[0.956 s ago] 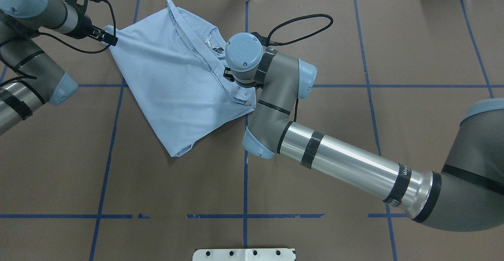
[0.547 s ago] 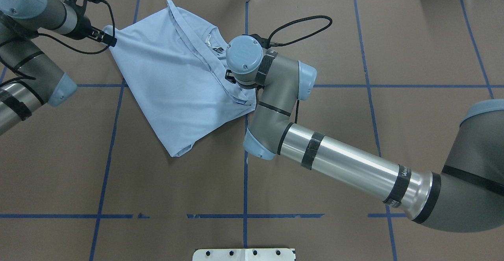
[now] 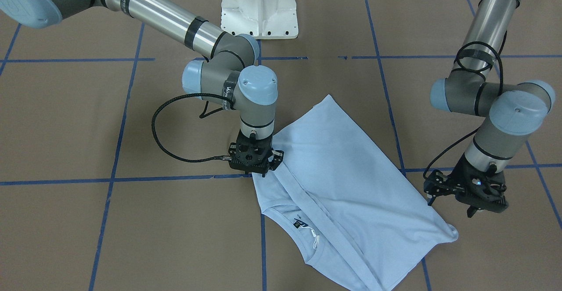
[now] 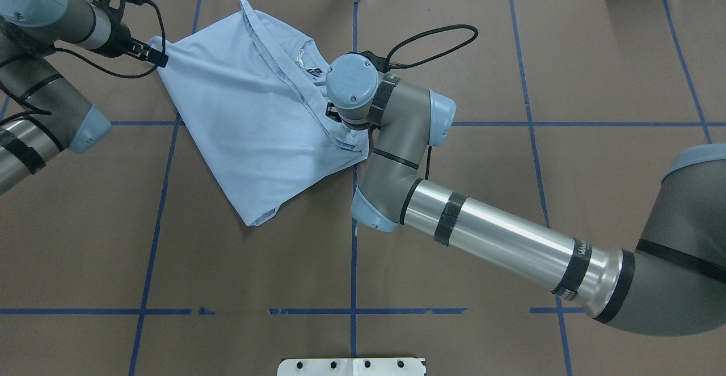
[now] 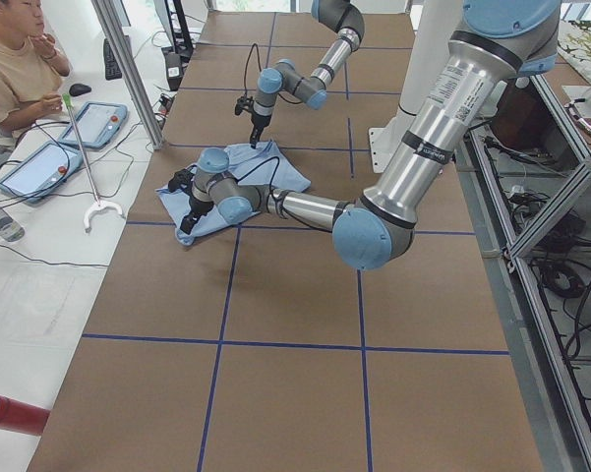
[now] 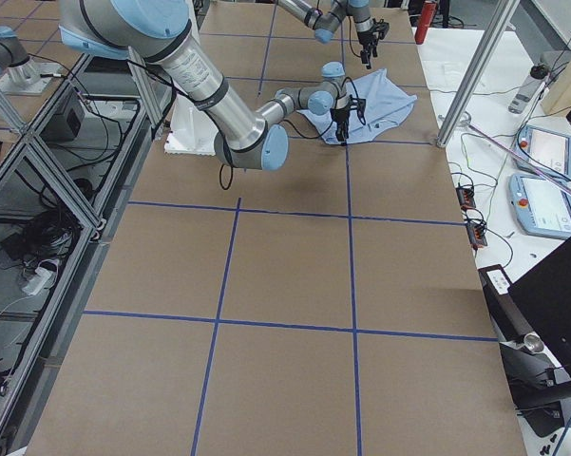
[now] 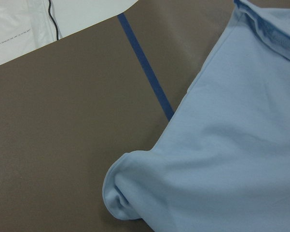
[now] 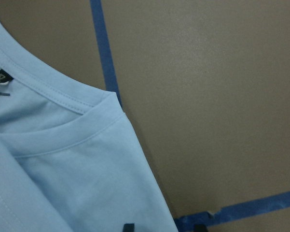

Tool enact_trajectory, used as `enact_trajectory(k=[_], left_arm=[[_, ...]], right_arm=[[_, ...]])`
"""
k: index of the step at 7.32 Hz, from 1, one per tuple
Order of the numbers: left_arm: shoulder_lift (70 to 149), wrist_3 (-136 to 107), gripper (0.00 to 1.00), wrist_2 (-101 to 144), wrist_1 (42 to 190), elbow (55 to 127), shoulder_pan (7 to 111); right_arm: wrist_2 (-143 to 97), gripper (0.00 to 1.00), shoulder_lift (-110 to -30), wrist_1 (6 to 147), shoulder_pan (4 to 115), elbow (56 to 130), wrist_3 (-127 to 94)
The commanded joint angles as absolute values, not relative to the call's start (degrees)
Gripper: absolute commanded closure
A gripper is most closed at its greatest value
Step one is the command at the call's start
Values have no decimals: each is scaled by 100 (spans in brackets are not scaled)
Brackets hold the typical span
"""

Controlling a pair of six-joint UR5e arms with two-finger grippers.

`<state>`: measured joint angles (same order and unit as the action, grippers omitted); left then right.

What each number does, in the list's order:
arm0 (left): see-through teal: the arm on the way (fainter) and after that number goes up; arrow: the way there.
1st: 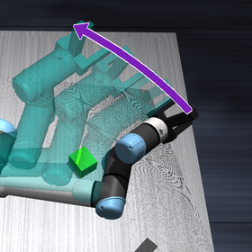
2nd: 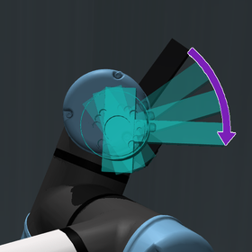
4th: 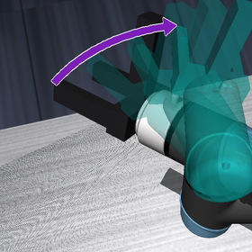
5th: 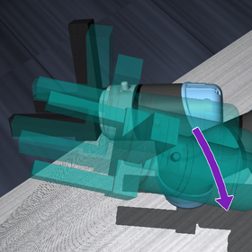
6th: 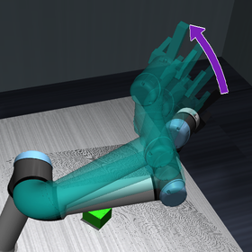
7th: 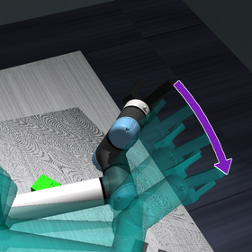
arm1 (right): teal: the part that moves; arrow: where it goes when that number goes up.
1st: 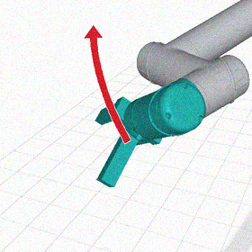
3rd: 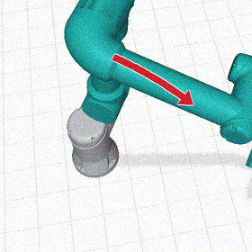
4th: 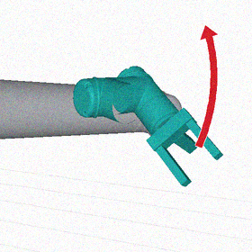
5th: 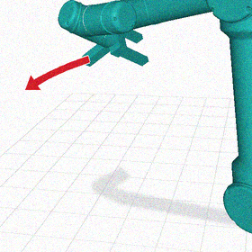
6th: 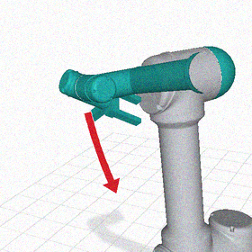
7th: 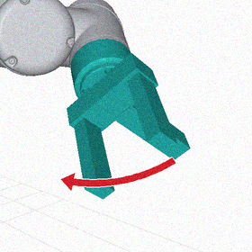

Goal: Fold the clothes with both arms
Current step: 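Reach the right gripper to the shirt collar and grasp it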

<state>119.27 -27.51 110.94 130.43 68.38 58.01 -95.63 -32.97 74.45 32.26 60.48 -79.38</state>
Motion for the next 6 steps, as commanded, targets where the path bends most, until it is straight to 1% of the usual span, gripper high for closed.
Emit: enact_trajectory(k=[1,3,4,5,6], left_arm=[[11927,-2751,0,11092,13043,6838,5801],[11927,-2751,0,11092,13043,6838,5801],[11927,-2751,0,11092,13052,6838,5801],[11927,-2751,0,11092,13052,6847,5801],[11927,-2760,0,11100,13052,6847,5801]], right_arm=[[-9562,100,-3296,7444,3226,6047,-7945],[-9571,100,-3287,7444,3260,6064,-7937],[-9650,100,-3261,7470,3391,6169,-7832],[-9833,100,-3435,7497,3436,6370,-7814],[-9861,100,-4019,7497,3437,7077,-7813]])
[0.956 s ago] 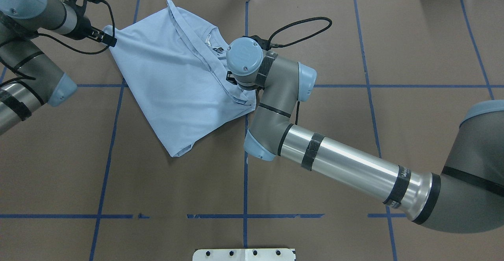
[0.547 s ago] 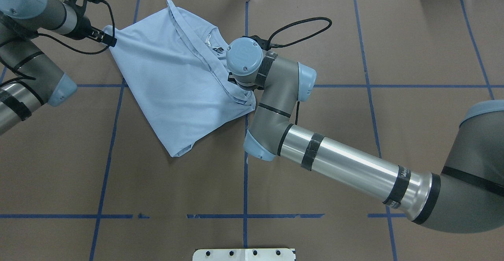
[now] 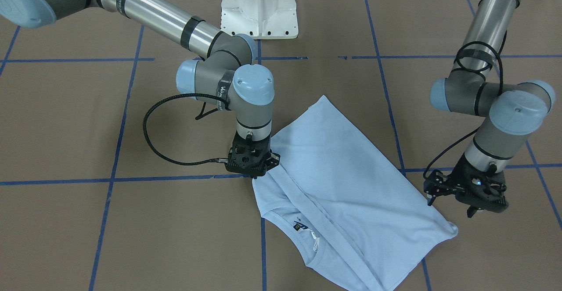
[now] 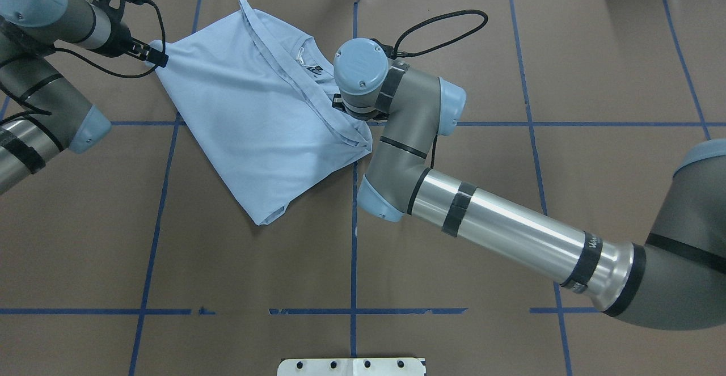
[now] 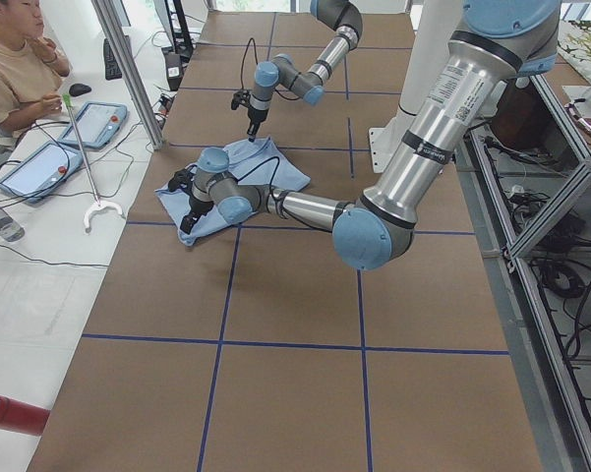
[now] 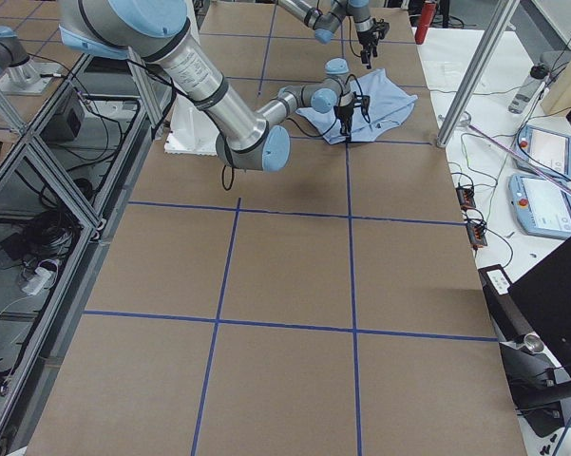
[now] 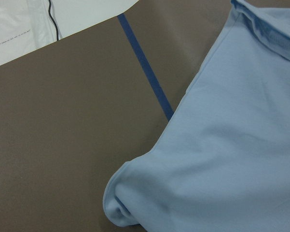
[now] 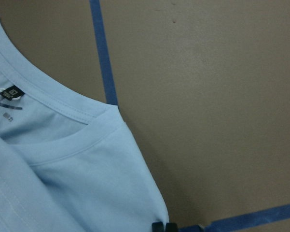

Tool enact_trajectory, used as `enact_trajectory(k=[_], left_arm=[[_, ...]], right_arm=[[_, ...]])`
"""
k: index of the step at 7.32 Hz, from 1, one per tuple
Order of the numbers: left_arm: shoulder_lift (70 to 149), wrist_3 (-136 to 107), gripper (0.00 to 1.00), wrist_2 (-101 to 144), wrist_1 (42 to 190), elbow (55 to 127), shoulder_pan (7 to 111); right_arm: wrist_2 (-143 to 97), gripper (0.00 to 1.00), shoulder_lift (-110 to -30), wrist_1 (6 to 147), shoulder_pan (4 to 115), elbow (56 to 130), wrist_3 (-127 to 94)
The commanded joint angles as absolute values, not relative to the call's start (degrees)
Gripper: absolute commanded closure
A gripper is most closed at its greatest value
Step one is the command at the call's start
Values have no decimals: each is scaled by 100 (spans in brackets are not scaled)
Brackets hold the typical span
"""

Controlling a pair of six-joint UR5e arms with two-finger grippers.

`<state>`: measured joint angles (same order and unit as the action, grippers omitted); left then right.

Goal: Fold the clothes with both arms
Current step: 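Pull the collar toward the robot with the right gripper while the left arm withdraws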

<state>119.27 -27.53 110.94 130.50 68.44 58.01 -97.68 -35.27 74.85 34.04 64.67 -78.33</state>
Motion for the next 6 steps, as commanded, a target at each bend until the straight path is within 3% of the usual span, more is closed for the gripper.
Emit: enact_trajectory(k=[1,3,6], left_arm=[[11927,-2751,0,11092,13052,6847,5801],[11927,-2760,0,11101,13052,6882,5801],[11918,-2760,0,11109,13052,6943,5801]], right_arm=[[-9870,100,-4843,7706,3437,8172,-7822],[-9818,100,-6024,8444,3245,10046,-7831],[-8740,100,-7319,8499,1886,11449,-8626]])
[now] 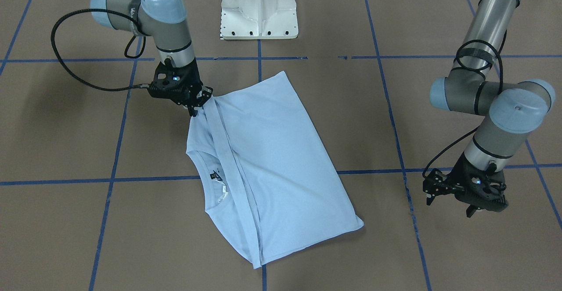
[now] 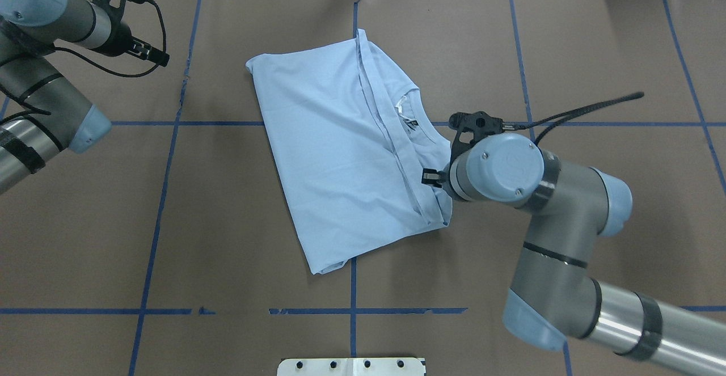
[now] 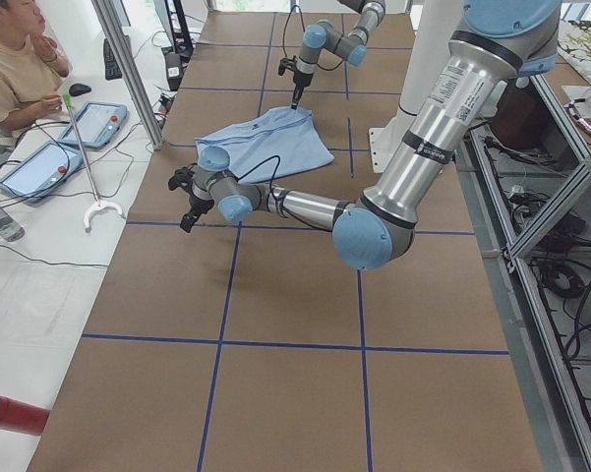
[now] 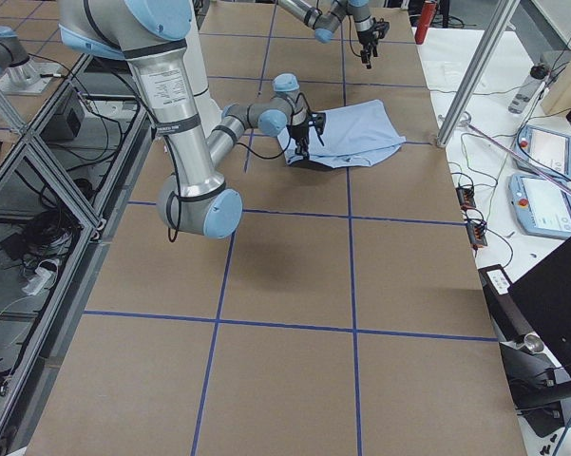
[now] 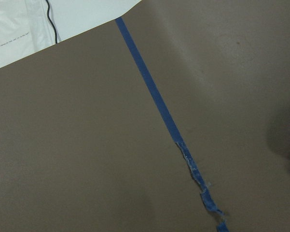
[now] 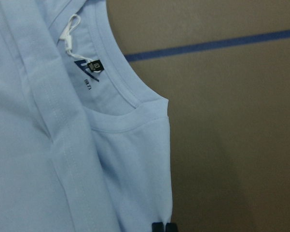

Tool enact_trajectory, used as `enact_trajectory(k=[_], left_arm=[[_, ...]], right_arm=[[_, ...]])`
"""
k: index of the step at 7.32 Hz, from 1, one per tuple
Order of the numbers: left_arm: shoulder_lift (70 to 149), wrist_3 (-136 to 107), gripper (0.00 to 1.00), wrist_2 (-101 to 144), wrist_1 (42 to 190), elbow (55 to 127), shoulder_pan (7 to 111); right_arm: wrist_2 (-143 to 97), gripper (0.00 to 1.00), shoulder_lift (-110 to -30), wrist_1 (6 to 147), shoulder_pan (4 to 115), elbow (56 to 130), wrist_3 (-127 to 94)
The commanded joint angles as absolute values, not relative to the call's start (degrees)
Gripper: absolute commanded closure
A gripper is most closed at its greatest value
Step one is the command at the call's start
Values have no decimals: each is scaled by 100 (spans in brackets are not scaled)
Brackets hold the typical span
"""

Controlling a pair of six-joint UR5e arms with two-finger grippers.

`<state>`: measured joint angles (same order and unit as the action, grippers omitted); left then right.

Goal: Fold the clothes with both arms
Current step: 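Pull the collar toward the robot with the right gripper while the left arm withdraws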

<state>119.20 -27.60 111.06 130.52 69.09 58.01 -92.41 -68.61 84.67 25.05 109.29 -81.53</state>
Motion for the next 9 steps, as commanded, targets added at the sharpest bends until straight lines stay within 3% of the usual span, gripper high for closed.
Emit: enact_trajectory(k=[1,5,6,9], left_arm=[[11883,-2760,0,11109,13052,6943,5801],[11874,-2760,0,11109,13052,6952,5801],[11874,-2760,0,11109,13052,6952,5792],[11831,-2935,0,11118,13052,7092,5792]], right_arm=[[-8206,100,-7513,8508,1359,11557,-8918],[-7550,100,-7699,8508,677,11584,-9228],[-7559,1,-7691,8508,668,11601,-9202],[-7778,0,-7585,8499,729,11916,-8317]])
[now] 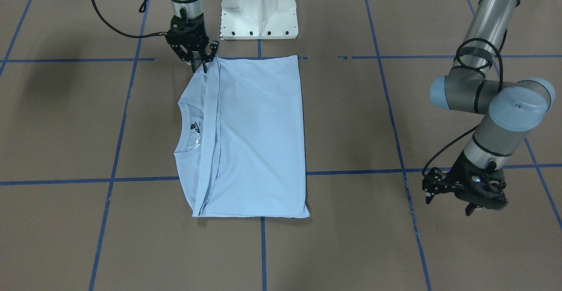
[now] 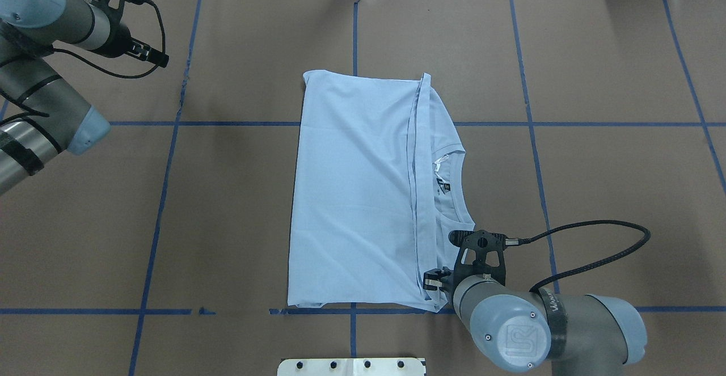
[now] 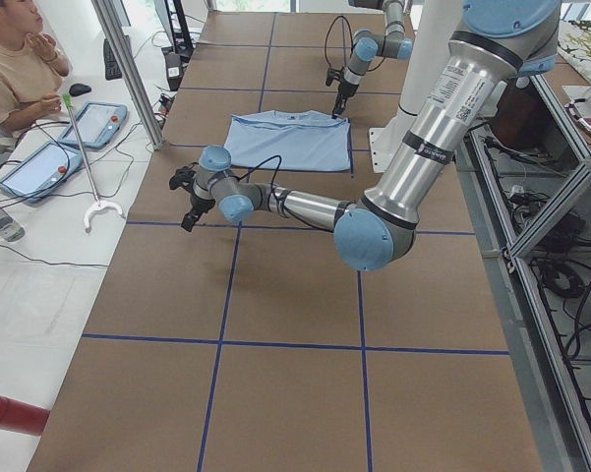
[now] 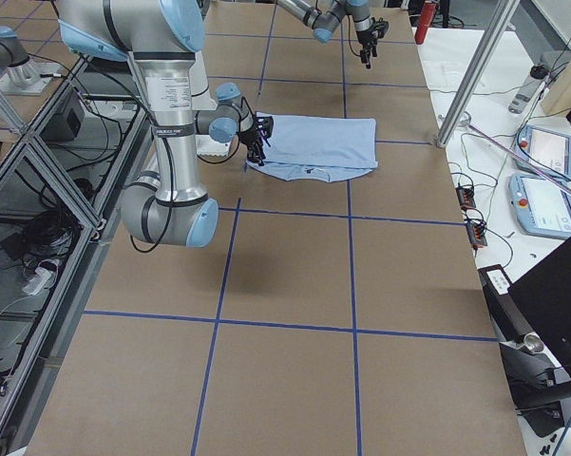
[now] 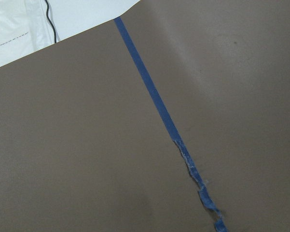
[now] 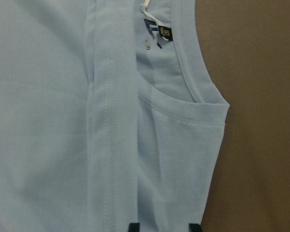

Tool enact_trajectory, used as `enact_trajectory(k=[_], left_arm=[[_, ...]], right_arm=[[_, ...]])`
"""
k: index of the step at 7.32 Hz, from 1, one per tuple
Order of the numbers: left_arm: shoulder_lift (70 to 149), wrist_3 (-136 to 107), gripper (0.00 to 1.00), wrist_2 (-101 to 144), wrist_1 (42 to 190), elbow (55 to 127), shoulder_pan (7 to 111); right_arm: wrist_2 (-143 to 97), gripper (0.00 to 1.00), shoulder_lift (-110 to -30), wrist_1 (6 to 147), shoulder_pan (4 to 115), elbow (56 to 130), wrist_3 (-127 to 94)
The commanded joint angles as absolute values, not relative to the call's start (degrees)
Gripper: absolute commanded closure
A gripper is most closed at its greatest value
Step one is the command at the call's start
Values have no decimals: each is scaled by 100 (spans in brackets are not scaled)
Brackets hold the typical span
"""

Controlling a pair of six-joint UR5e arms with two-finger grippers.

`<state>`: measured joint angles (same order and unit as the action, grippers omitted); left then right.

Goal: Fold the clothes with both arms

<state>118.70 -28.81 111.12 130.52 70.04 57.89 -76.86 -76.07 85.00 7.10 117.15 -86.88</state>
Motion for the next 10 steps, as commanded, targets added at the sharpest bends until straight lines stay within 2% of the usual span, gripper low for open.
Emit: enact_trajectory(k=[1,2,4,8,9,10], left_arm=[[11726,-2962,0,11266,13052,7215,5783],[11585,-3136,0,11520,13052,7425,5783],[11269,-3794,0,11707,13052,8013,5775],[11268,-3832,0,11716,13052,8033,5766],[11268,-3841,0,11716,13052,8042,5766],[11268,-3841,0,11716,13052,8042,5766]], right_arm=[[-7761,0,-7594,8499,651,11961,-8297],[-7717,5,-7594,8499,502,11953,-8184],[-7534,23,-7594,8499,326,11936,-8042],[-7497,47,-7585,8499,202,11874,-7778],[-7497,61,-7585,8499,202,11883,-7770],[-7497,68,-7585,8499,211,11874,-7761]])
